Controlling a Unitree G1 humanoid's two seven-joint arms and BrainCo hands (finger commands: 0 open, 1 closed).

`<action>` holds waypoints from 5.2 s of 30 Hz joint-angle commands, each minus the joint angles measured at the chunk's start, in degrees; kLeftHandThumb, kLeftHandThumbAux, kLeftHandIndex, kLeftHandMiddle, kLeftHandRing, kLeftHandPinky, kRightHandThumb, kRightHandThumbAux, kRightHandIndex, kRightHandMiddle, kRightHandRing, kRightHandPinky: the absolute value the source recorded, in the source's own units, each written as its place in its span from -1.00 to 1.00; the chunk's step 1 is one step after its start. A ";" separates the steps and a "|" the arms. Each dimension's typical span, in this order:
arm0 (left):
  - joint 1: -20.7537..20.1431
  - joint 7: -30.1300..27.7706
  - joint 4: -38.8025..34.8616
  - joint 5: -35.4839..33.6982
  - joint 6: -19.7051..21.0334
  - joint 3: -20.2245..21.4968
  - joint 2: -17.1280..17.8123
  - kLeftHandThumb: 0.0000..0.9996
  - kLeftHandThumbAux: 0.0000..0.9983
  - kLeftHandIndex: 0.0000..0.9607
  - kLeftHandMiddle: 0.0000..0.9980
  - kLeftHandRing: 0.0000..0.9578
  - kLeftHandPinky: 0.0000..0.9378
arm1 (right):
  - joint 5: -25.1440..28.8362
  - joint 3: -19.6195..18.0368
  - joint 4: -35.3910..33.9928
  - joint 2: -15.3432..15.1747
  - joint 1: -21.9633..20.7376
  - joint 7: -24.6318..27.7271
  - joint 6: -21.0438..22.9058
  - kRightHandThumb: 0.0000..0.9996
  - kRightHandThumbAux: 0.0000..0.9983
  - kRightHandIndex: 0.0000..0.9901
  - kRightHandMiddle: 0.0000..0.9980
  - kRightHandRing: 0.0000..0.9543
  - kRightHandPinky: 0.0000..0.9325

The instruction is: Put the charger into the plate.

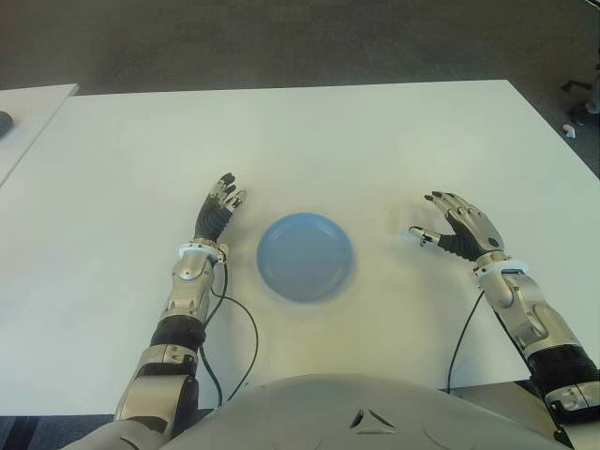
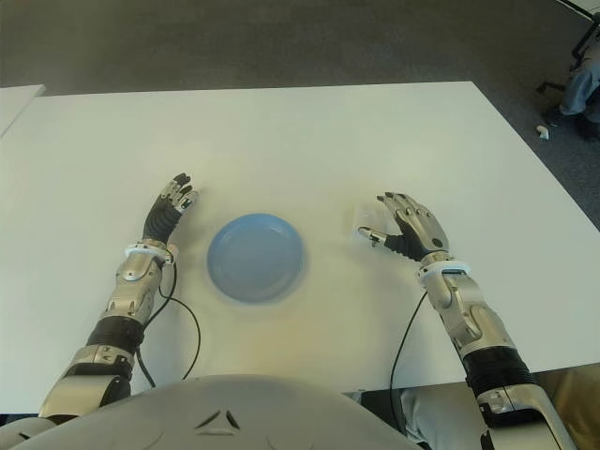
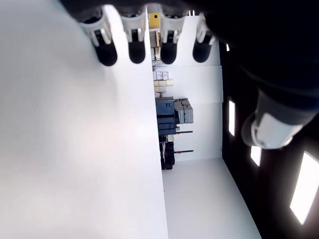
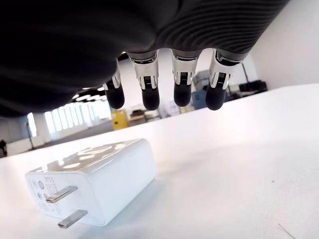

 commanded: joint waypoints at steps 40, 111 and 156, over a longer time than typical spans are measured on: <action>4.58 -1.72 2.25 1.18 8.86 -2.69 -1.55 -0.96 0.02 -0.94 -0.87 -0.86 -0.80 | -6.32 12.22 22.00 -1.53 -17.29 -2.48 -8.52 -0.36 -0.80 -1.00 -1.00 -1.00 -1.00; 6.60 -1.17 -1.61 -1.10 11.16 -1.75 -2.83 -1.00 -0.02 -0.88 -0.76 -0.76 -0.70 | -15.39 24.02 23.74 -8.80 -19.49 -0.63 -13.67 -0.45 -0.81 -1.00 -1.00 -1.00 -1.00; 6.92 -0.06 -2.17 0.14 11.50 -1.81 -3.07 -1.00 -0.04 -0.84 -0.72 -0.72 -0.67 | -20.55 27.71 25.29 -9.38 -21.34 -6.44 -10.40 0.03 -0.33 -0.40 0.02 0.05 0.16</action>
